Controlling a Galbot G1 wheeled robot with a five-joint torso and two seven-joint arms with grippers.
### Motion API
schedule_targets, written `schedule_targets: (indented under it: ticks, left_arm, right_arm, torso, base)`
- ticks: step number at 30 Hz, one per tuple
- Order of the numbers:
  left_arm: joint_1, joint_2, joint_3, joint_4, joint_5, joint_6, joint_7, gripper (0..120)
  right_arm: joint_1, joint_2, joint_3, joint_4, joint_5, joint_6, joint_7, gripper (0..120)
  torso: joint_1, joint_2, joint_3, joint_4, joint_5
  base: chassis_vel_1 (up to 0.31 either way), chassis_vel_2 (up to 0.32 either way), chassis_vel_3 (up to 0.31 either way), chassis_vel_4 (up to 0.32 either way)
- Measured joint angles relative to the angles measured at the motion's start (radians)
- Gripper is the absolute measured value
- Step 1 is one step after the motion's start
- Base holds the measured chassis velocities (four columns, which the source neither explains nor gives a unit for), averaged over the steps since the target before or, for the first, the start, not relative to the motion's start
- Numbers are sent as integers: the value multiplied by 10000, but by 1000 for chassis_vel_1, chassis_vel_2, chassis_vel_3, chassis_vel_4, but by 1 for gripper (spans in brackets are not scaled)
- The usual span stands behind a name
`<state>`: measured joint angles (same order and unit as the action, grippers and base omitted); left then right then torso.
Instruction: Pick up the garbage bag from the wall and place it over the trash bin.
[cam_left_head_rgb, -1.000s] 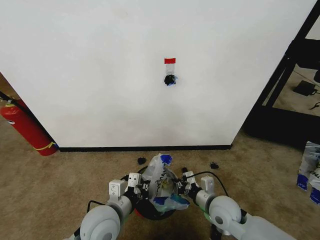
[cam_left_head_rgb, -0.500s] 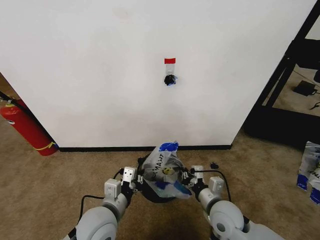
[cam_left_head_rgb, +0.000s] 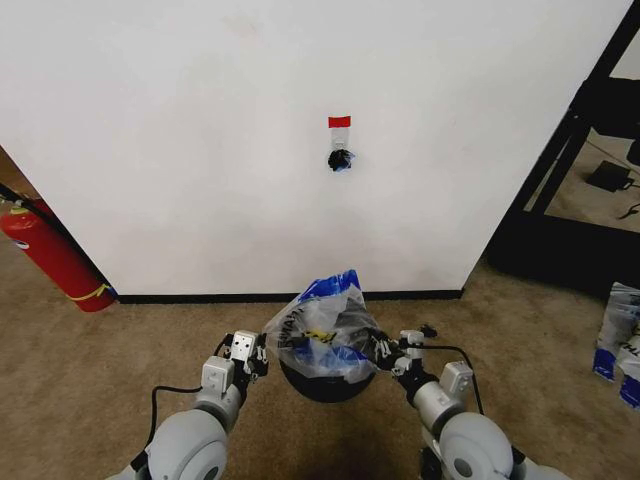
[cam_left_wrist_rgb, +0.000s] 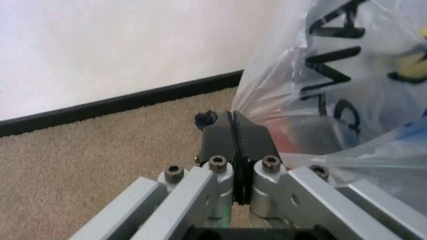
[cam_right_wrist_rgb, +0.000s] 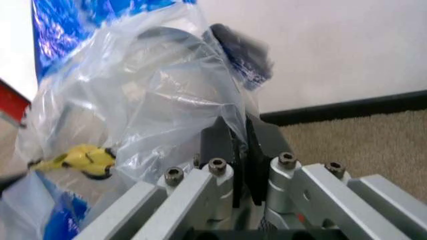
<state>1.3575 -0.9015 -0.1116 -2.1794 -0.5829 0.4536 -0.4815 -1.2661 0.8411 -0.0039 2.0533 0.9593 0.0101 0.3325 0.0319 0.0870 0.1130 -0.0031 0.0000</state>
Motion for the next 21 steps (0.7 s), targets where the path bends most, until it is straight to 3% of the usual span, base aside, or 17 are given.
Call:
schedule_targets:
  ticks: [17,21]
  left_arm:
    - [-3,-177,165,748,464,-211,330,0]
    - [42,-179,211,751,474,-783,441,0]
  right_arm:
    - [198,101,261,395,1359,243,-671,1]
    - [277,85,216,255,1286,233,-770,1]
  torso:
    - [0,0,0,0,0]
    - [0,0,0,0,0]
  base:
    - [0,0,0,0]
    - [0,0,0,0]
